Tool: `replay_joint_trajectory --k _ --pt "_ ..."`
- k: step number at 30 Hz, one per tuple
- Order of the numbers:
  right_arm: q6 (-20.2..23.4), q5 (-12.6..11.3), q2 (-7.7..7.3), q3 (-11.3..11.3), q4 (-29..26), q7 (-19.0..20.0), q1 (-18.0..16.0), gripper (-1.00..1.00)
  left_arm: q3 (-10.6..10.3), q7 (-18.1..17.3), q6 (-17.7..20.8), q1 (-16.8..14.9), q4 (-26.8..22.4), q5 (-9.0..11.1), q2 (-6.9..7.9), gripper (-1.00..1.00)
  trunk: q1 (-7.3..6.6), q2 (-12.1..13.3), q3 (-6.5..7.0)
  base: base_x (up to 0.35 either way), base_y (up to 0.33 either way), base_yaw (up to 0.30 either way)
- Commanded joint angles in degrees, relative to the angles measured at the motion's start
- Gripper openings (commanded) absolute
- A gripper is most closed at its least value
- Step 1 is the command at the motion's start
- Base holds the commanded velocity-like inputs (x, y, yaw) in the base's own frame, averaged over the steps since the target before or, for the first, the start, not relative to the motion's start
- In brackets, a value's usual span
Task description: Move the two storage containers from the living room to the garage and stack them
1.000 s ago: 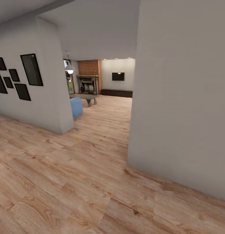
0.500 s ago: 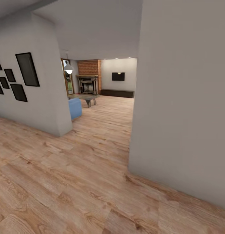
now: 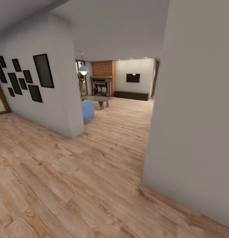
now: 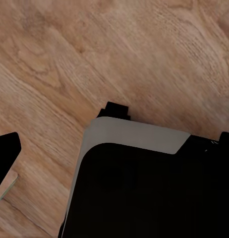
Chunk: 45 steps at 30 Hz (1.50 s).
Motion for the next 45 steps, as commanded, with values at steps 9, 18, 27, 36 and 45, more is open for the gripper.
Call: replay_joint_trajectory --k 9,18,27,36,45 --pt "-0.36 -0.20 -0.01 0.42 0.17 0.17 -0.07 1.00 -0.40 0.17 -0.19 -0.03 0.05 0.47 -0.01 1.00 0.03 -0.03 -0.06 0.318 0.000 0.267" --pt "-0.43 -0.20 -0.01 0.34 0.17 0.17 -0.07 1.00 -0.40 0.17 -0.19 -0.03 0.05 0.47 0.06 1.00 0.03 -0.03 -0.06 0.318 0.000 0.268" --pt "-0.36 -0.24 -0.08 0.36 0.17 0.17 -0.07 1.00 -0.40 0.17 -0.13 -0.03 0.05 0.47 0.06 1.00 0.03 -0.03 -0.06 0.318 0.000 0.160" --pt "-0.35 -0.24 -0.01 0.35 0.17 0.17 -0.07 1.00 -0.40 0.17 0.20 -0.04 0.05 0.47 0.15 1.00 0.03 -0.03 -0.06 0.320 0.000 0.009" --pt "-0.19 -0.20 0.07 0.42 0.17 0.12 -0.07 1.00 -0.40 0.17 0.28 -0.03 0.05 0.47 0.15 1.00 0.03 -0.03 -0.06 0.322 0.000 0.000"
